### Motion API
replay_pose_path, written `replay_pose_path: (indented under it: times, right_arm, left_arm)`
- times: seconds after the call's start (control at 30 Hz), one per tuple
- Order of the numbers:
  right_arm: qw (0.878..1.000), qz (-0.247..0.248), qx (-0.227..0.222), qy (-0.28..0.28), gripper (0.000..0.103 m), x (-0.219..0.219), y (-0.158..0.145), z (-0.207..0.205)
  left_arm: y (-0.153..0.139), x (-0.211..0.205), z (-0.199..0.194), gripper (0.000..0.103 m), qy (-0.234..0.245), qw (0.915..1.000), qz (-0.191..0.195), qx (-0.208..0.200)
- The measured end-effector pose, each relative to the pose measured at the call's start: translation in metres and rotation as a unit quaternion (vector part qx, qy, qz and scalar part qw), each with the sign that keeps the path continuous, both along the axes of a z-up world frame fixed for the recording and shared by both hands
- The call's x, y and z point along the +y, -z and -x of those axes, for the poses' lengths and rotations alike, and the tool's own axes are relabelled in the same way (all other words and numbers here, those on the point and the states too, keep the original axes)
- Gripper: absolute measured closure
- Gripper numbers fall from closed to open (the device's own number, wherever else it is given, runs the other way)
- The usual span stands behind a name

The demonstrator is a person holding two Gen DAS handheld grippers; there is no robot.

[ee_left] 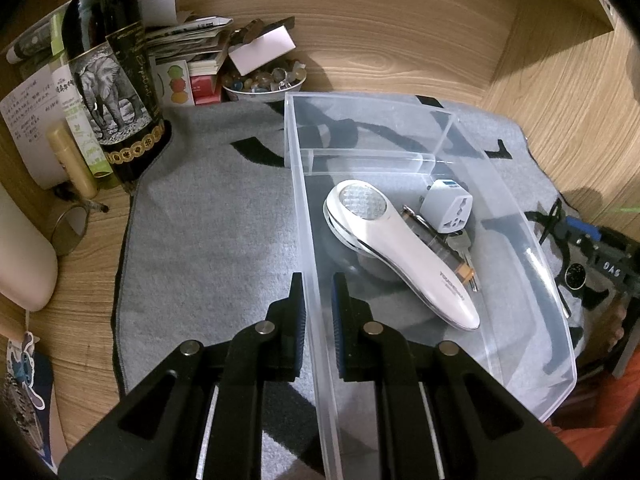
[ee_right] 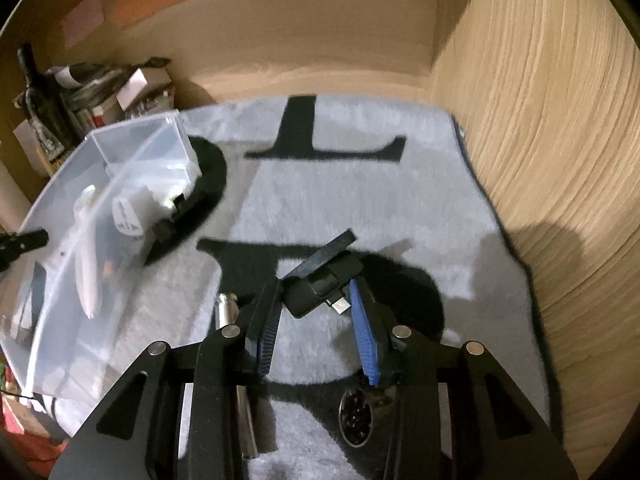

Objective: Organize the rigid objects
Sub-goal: 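Move the right gripper to the black cable and grasp it, then carry the black cable into the box and release it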

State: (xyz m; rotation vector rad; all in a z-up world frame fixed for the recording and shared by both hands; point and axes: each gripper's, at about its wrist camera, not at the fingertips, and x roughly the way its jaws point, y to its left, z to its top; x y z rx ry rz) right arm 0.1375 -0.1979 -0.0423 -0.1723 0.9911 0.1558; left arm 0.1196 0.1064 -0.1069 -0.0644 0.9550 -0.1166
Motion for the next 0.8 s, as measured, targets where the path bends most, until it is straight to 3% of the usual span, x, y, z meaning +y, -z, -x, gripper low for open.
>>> replay_pose_path:
  times: [0.37,0.8]
  right_arm:
    - [0.997,-0.012,-0.056,-0.048,0.071,0.035,-0.033,-0.001]
    - [0.988,-0.052,-0.070,-0.127,0.071,0.095,-0.039,-0.001]
  left_arm:
    - [0.000,0.000,-0.001,0.092,0.000,1.0000,0.003,0.000]
    - [0.000,0.000,0.000,0.092,-0.001,0.9999,0.011,-0.003]
